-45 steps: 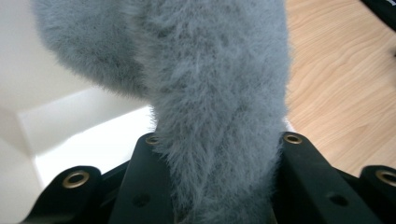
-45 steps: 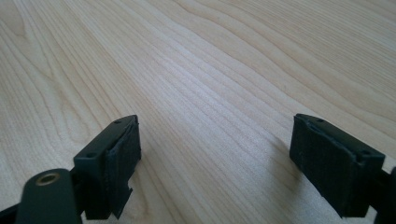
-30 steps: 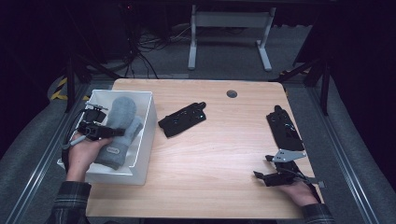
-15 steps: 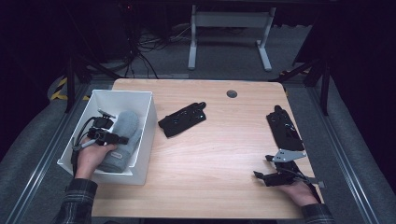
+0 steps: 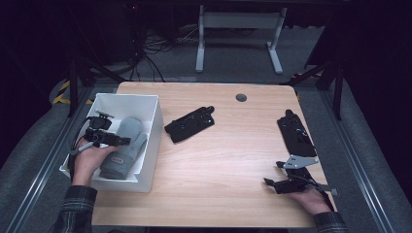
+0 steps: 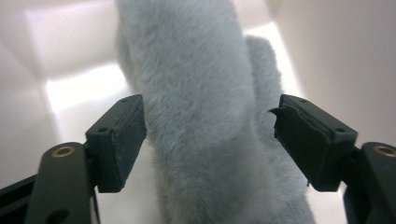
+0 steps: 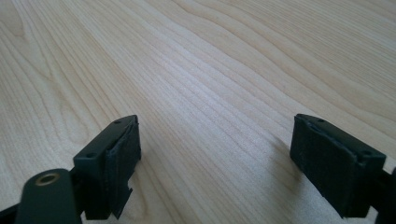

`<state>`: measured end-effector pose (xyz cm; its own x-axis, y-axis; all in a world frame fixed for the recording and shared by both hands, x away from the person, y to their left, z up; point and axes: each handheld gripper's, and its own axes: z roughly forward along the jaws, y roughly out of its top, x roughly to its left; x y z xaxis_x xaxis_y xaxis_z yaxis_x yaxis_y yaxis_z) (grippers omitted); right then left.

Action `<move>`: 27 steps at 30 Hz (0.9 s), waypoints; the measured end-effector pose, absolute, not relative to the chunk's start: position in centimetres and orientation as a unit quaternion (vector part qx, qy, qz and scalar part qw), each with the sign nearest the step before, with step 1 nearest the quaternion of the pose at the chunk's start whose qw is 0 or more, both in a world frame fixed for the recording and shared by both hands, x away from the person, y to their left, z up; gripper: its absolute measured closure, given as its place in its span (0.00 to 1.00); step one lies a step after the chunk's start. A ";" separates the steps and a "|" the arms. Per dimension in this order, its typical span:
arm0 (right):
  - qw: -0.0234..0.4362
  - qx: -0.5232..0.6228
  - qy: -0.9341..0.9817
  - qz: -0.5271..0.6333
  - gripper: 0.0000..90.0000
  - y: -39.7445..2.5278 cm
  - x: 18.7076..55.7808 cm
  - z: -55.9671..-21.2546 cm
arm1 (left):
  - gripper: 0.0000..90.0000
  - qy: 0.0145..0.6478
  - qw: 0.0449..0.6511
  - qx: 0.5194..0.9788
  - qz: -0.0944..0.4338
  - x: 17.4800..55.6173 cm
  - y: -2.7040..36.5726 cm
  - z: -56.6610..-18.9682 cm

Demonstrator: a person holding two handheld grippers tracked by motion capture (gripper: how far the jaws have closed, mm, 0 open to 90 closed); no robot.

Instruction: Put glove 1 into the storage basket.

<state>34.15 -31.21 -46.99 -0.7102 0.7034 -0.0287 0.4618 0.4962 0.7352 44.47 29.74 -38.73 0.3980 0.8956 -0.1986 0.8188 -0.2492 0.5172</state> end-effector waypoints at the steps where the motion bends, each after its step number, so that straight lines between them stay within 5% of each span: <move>1: 0.165 0.343 0.849 0.366 0.18 -31.2 34.1 -47.0 | 0.26 0.541 0.289 0.787 0.072 44.3 29.6 -38.3; 13: 0.165 0.343 0.849 0.366 0.18 -31.2 34.2 -47.0 | 0.23 0.480 0.346 0.803 0.080 43.0 26.5 -33.3; 27: 0.165 0.344 0.849 0.366 0.18 -31.2 34.2 -47.0 | 0.14 0.421 0.383 0.819 0.080 42.0 21.3 -31.7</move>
